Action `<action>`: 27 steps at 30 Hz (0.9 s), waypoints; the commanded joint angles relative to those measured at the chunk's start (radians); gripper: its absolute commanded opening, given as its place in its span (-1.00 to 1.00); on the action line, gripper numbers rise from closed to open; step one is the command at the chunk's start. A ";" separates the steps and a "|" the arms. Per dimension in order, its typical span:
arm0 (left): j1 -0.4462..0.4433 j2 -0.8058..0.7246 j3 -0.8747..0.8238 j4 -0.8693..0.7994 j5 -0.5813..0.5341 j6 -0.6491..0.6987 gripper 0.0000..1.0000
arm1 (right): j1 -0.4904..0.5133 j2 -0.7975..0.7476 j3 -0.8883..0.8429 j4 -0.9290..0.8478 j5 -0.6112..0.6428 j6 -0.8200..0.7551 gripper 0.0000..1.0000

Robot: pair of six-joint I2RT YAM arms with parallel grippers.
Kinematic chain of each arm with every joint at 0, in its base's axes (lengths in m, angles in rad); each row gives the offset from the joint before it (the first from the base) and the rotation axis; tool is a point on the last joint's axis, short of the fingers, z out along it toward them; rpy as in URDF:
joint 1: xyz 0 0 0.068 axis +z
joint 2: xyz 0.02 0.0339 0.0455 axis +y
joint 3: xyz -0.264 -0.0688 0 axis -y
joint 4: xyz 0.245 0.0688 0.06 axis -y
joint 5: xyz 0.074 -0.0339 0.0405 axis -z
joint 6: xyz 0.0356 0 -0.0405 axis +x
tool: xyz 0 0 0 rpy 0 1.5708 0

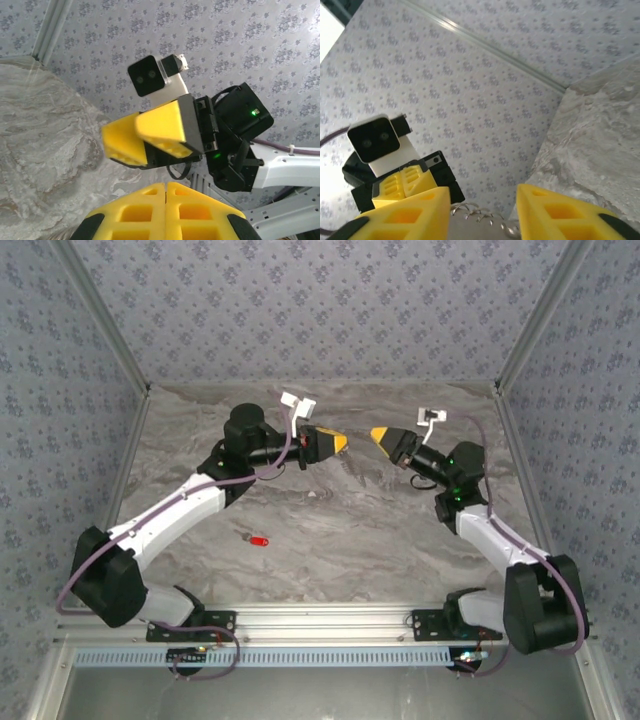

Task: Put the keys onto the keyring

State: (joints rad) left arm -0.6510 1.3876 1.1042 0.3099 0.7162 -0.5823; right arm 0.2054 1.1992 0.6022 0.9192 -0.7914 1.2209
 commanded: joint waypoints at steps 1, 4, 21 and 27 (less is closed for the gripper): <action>-0.005 -0.041 0.035 -0.039 -0.020 0.056 -1.00 | -0.002 -0.112 -0.014 -0.035 0.042 0.013 -0.10; -0.004 -0.040 0.052 -0.065 -0.014 0.067 -1.00 | 0.018 -0.185 -0.016 -0.138 0.064 -0.052 -0.08; -0.015 -0.061 0.106 -0.063 0.001 0.006 -1.00 | 0.136 -0.123 0.070 -0.076 0.102 -0.179 -0.33; -0.026 -0.064 0.108 -0.057 -0.017 0.006 -1.00 | 0.168 -0.066 0.103 -0.022 0.081 -0.161 -0.40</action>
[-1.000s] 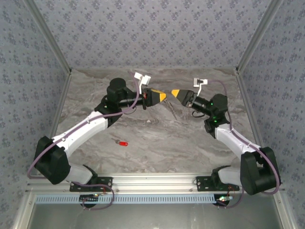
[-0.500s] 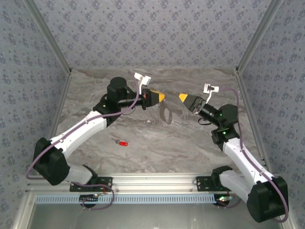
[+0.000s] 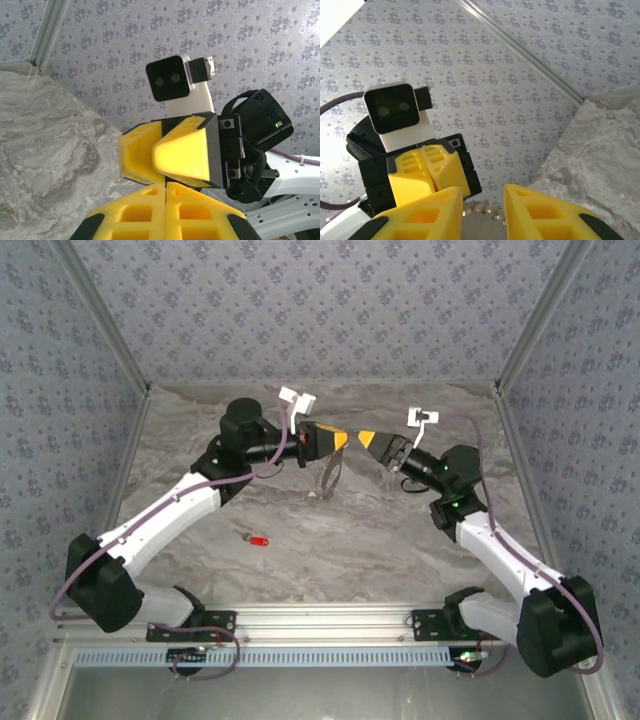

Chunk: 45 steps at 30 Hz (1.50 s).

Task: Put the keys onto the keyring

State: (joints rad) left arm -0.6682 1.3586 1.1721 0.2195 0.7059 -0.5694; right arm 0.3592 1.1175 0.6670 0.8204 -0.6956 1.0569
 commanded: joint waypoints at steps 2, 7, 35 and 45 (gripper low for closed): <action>-0.011 -0.035 0.040 0.035 -0.011 -0.007 -1.00 | 0.026 0.031 0.040 0.105 -0.019 0.020 -0.41; -0.013 -0.036 0.040 0.038 -0.023 -0.006 -1.00 | 0.043 0.047 0.042 0.132 -0.025 0.041 -0.45; -0.015 -0.028 0.047 0.037 -0.048 0.015 -1.00 | 0.051 0.060 0.005 0.248 -0.087 0.127 -0.44; -0.016 -0.037 0.046 0.039 -0.046 0.014 -1.00 | 0.058 0.070 0.002 0.253 -0.085 0.137 -0.60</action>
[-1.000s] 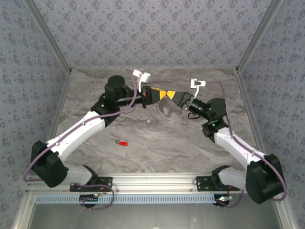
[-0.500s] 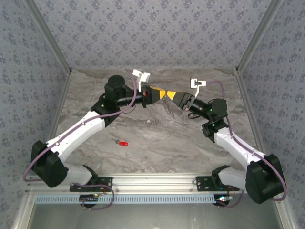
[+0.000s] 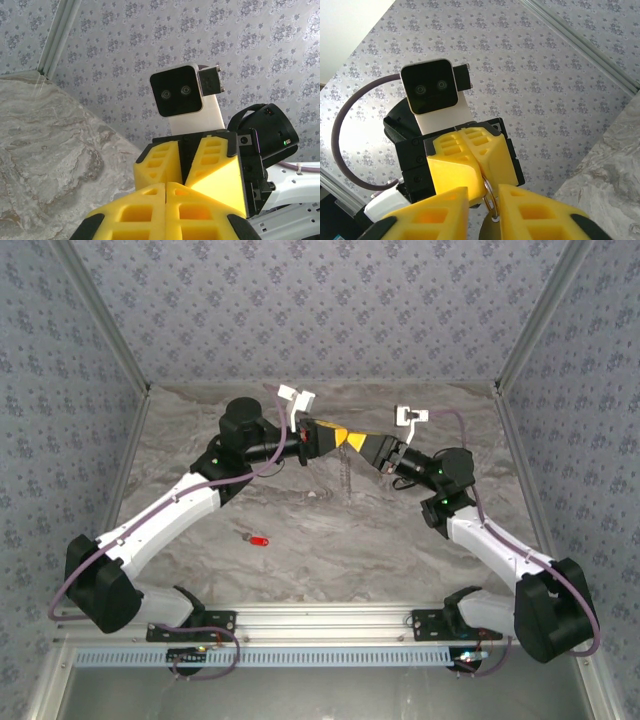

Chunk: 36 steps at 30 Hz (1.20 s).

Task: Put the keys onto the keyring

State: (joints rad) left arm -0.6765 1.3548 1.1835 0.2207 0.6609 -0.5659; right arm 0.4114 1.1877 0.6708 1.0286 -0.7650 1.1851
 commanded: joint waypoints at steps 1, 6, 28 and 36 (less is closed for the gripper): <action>-0.007 -0.033 0.034 0.039 -0.001 0.009 -1.00 | 0.006 0.002 -0.002 0.046 -0.016 0.009 -0.66; -0.009 -0.028 0.036 0.038 0.007 0.008 -1.00 | 0.005 0.007 0.008 0.048 -0.024 0.013 -0.90; 0.006 -0.165 -0.072 0.079 -0.327 -0.148 0.24 | -0.060 0.113 -0.008 0.370 0.150 0.108 -1.00; 0.006 -0.103 -0.045 0.106 -0.266 -0.159 -0.15 | -0.029 0.108 0.014 0.374 0.187 0.121 -1.00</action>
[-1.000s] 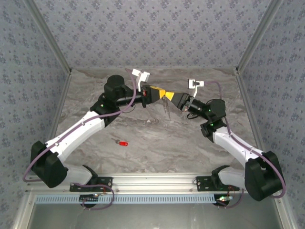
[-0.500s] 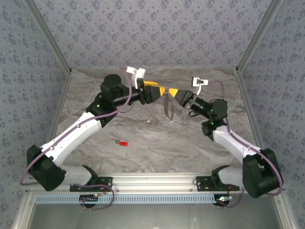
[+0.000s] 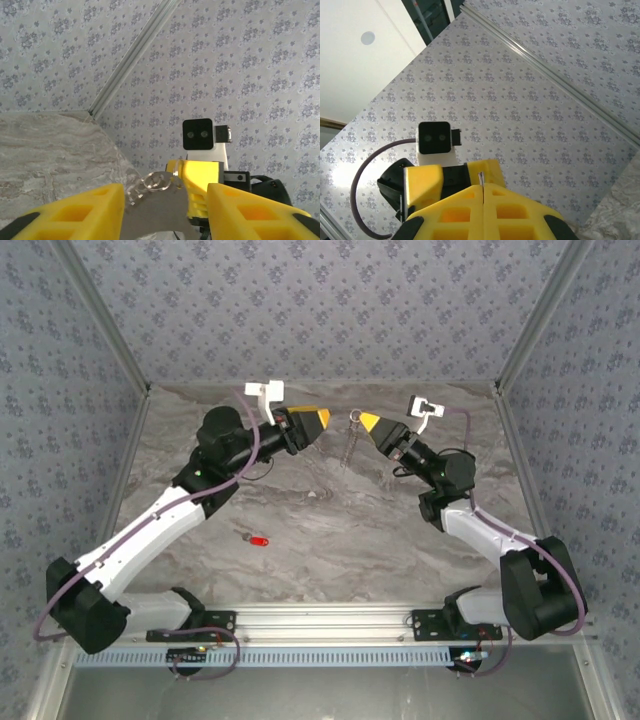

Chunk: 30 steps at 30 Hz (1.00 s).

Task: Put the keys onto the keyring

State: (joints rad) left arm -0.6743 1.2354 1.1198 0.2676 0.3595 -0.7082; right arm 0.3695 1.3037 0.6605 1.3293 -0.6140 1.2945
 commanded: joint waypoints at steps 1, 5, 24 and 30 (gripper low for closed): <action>0.004 0.023 0.020 0.067 0.041 -0.021 -0.17 | 0.016 -0.009 0.027 0.073 0.034 0.013 -1.00; 0.005 0.045 0.024 0.096 0.063 -0.038 -0.22 | 0.030 -0.017 0.026 0.072 0.037 0.018 -1.00; -0.010 0.127 0.080 0.129 0.124 -0.060 -0.26 | 0.059 -0.009 0.027 0.062 0.013 0.011 -1.00; -0.014 0.142 0.089 0.135 0.133 -0.062 -0.31 | 0.058 0.000 0.031 0.061 0.003 0.017 -1.00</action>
State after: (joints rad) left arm -0.6773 1.3663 1.1736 0.3523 0.4641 -0.7616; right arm 0.4217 1.3033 0.6609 1.3373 -0.5987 1.2987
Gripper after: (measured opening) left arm 0.344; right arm 0.065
